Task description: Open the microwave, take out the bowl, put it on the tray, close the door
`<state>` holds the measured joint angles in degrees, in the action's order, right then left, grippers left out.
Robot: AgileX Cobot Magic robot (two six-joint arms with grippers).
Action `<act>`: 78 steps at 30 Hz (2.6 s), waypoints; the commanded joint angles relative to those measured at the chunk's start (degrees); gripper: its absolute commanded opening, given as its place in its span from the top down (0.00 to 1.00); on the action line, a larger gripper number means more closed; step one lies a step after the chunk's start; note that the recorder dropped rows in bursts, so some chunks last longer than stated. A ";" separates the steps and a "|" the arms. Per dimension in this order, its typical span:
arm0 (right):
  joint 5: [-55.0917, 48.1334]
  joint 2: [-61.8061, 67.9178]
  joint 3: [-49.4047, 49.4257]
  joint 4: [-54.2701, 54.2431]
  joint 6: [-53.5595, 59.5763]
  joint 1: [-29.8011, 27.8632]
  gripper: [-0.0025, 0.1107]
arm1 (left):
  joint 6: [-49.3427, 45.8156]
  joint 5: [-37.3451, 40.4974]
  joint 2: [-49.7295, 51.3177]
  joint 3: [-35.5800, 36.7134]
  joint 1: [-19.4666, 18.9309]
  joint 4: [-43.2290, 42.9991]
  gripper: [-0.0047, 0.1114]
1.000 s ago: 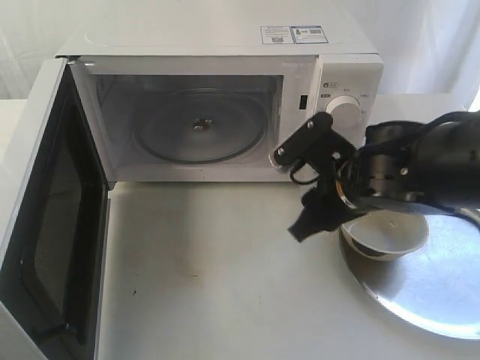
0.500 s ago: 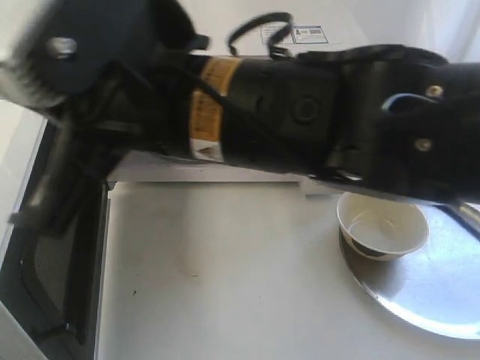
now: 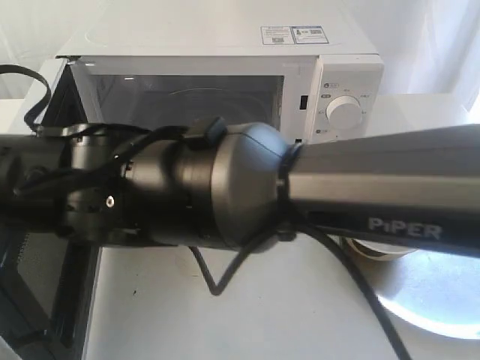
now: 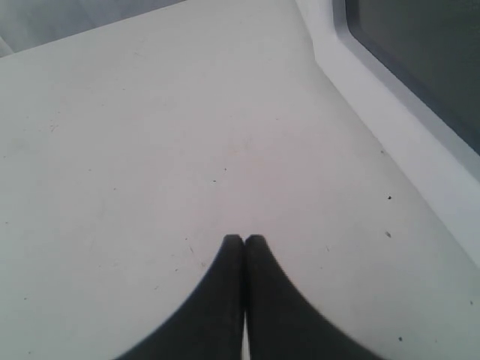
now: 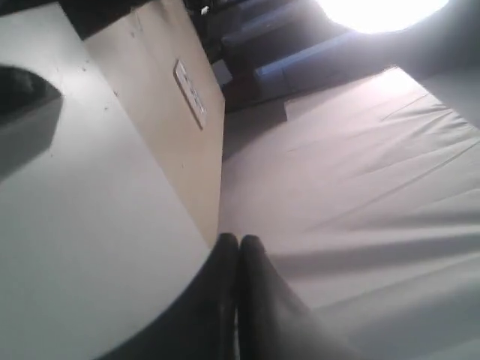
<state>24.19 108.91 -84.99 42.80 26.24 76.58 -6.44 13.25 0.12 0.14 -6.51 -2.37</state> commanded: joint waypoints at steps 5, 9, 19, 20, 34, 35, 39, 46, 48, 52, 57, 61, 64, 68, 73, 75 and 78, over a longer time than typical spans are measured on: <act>-30.48 0.01 -4.06 -0.63 17.79 -0.83 0.98 | 0.17 0.11 -0.12 -0.14 0.32 0.46 0.96; -49.06 -1.21 -4.58 7.37 16.94 -3.19 0.98 | 0.17 0.11 -0.12 -0.14 0.32 0.46 0.96; -69.06 -1.27 -4.12 38.27 -33.44 -10.85 0.98 | 0.17 0.11 -0.12 -0.14 0.32 0.46 0.96; -68.81 -1.27 -4.12 39.44 -35.84 -11.44 0.98 | 0.17 0.11 -0.12 -0.14 0.32 0.46 0.96; -72.17 -3.49 -1.52 36.29 -47.88 -15.92 0.98 | 0.17 0.11 -0.12 -0.14 0.32 0.46 0.96; -72.32 -4.40 -0.81 33.91 -47.88 -15.78 0.98 | 0.17 0.11 -0.12 -0.14 0.32 0.46 0.96; -72.32 -10.54 6.90 28.31 -45.49 -14.37 0.98 | 0.17 0.11 -0.12 -0.14 0.32 0.46 0.96; -66.45 -27.26 30.13 26.32 -51.49 -13.17 0.98 | 0.17 0.11 -0.12 -0.14 0.32 0.46 0.96; -62.24 -31.98 36.30 27.15 -56.55 -13.17 0.98 | 0.17 0.11 -0.12 -0.14 0.32 0.46 0.96; -52.52 -40.75 48.00 26.71 -63.36 -13.17 0.98 | 0.17 0.11 -0.12 -0.14 0.32 0.46 0.96; -46.87 -50.81 58.32 25.85 -69.25 -13.17 0.98 | 0.17 0.11 -0.12 -0.14 0.32 0.46 0.96; -46.80 -57.06 61.57 20.20 -81.51 -13.17 0.98 | 0.17 0.11 -0.12 -0.14 0.32 0.46 0.96; -46.94 -60.08 61.83 17.23 -85.47 -13.17 0.98 | 0.17 0.11 -0.12 -0.14 0.32 0.46 0.96; -46.83 -62.13 61.83 17.23 -85.60 -13.17 0.98 | 0.17 0.11 -0.12 -0.14 0.32 0.46 0.96; -46.65 -62.64 61.83 16.96 -85.60 -12.79 0.98 | 0.17 0.11 -0.12 -0.14 0.32 0.46 0.96; -47.17 -65.55 61.83 15.99 -85.60 -11.98 0.98 | 0.17 0.11 -0.12 -0.14 0.32 0.46 0.96; -52.58 -72.22 63.56 11.30 -85.60 -12.14 0.98 | 0.17 0.11 -0.12 -0.14 0.32 0.46 0.96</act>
<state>-24.16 41.23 -23.05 57.28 -58.91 64.26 -6.44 13.25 0.12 0.14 -6.51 -2.37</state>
